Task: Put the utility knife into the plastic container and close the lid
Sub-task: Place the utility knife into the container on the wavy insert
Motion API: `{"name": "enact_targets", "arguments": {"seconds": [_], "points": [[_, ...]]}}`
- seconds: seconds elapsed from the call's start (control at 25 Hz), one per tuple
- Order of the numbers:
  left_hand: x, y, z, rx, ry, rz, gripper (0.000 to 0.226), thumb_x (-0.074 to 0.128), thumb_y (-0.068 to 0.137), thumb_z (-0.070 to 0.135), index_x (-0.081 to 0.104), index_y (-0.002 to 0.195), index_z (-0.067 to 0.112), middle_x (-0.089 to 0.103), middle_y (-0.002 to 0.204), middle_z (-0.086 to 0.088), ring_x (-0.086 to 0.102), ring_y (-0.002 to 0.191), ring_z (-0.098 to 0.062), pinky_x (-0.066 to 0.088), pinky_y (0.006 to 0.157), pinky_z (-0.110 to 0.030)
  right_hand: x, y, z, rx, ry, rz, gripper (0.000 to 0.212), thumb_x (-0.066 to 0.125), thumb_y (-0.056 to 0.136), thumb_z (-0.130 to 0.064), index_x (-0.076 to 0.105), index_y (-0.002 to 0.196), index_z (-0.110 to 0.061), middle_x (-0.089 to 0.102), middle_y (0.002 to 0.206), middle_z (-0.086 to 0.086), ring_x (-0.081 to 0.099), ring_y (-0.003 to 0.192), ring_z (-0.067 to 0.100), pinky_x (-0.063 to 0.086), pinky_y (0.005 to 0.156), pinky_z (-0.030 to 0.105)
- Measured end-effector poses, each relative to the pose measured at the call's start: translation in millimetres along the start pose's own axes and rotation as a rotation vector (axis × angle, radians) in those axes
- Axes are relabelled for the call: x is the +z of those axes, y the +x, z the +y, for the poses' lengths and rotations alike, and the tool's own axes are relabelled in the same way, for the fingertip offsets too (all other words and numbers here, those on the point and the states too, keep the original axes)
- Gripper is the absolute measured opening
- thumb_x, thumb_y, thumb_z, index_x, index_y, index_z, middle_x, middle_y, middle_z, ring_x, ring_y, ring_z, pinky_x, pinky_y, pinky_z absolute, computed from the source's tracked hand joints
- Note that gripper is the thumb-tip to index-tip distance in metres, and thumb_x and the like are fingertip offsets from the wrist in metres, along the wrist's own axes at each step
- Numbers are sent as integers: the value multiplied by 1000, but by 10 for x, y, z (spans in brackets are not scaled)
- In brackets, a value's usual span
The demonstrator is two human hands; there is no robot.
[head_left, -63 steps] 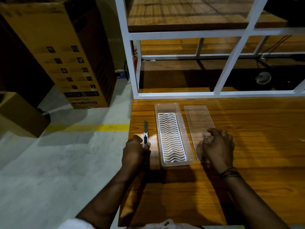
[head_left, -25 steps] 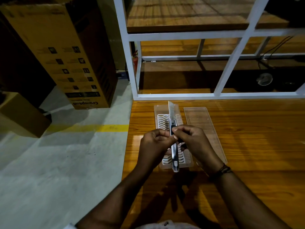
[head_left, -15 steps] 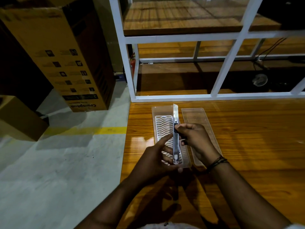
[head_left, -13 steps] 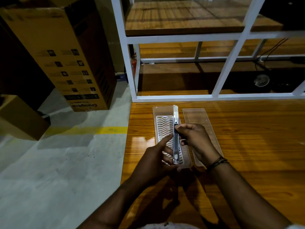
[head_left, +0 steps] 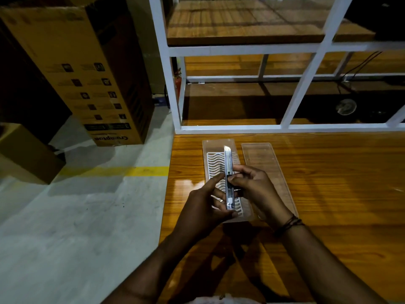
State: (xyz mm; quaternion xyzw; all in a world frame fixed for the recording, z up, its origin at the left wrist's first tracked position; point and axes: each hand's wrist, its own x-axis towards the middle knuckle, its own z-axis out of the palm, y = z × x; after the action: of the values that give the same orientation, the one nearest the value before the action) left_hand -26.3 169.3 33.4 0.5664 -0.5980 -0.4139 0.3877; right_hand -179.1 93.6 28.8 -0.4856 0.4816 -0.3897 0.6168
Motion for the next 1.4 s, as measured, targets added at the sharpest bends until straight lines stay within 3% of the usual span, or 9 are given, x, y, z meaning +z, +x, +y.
{"name": "enact_targets", "arguments": {"seconds": [0.08, 0.2, 0.36, 0.64, 0.76, 0.88, 1.04, 1.16, 1.4], "points": [[-9, 6, -5, 20, 13, 9, 99, 94, 65, 9, 44, 142, 45, 71, 82, 5, 72, 67, -9, 58, 61, -19, 0, -52, 2, -30, -4, -32, 33, 61, 88, 5, 71, 110, -18, 67, 64, -7, 69, 68, 13, 55, 59, 31], [-15, 23, -38, 29, 47, 23, 99, 94, 64, 11, 45, 145, 41, 71, 80, 4, 71, 66, -8, 61, 64, -26, -4, -121, 6, -48, -36, -63, 38, 62, 87, 3, 69, 116, -20, 60, 66, -4, 68, 71, 16, 54, 57, 33], [1, 53, -62, 34, 60, 35, 99, 94, 65, 9, 45, 146, 37, 70, 79, 7, 71, 66, -6, 59, 63, -21, 16, -197, 6, -50, -63, -71, 39, 61, 89, 2, 69, 111, -29, 61, 61, -10, 68, 69, 16, 54, 62, 36], [57, 52, -120, 22, 102, 43, 99, 94, 65, 14, 43, 147, 39, 71, 82, 6, 70, 67, -5, 58, 62, -18, -11, -252, 2, -44, -111, -60, 41, 61, 87, 4, 70, 107, -31, 61, 59, -11, 66, 64, 11, 53, 59, 27], [40, 40, -176, 8, 211, 77, 96, 96, 62, 23, 47, 145, 34, 69, 88, 11, 65, 66, 0, 51, 60, -12, -14, -87, 14, -48, -268, 41, 47, 68, 82, 2, 67, 124, -19, 60, 67, -6, 64, 67, 16, 54, 59, 33], [32, -5, -282, -35, 357, 139, 88, 94, 64, 33, 53, 141, 29, 63, 108, 9, 63, 72, -4, 49, 63, -13, 24, 111, 22, -92, -536, 138, 56, 70, 78, -3, 62, 132, -15, 63, 76, -2, 62, 71, 17, 59, 74, 41], [46, -53, -388, -99, 405, 130, 86, 92, 66, 38, 54, 142, 27, 53, 130, 3, 63, 82, -6, 47, 67, -14, 233, 245, 69, -196, -793, 136, 43, 64, 75, -1, 71, 116, -11, 75, 90, 10, 63, 79, 15, 44, 72, 18], [31, -42, -402, -124, 409, 126, 88, 91, 66, 41, 52, 144, 25, 49, 139, 2, 65, 83, -6, 48, 70, -15, 333, 328, 194, -198, -953, 98, 28, 61, 72, -2, 73, 97, -7, 75, 93, 14, 69, 90, 31, 51, 72, 29], [45, -17, -404, -136, 460, 87, 93, 89, 72, 39, 45, 151, 22, 53, 146, -5, 69, 101, -17, 56, 88, -30, 346, 391, 384, -75, -1064, 52, 28, 58, 76, -5, 68, 102, -1, 68, 108, 21, 62, 106, 38, 52, 84, 37]]}}
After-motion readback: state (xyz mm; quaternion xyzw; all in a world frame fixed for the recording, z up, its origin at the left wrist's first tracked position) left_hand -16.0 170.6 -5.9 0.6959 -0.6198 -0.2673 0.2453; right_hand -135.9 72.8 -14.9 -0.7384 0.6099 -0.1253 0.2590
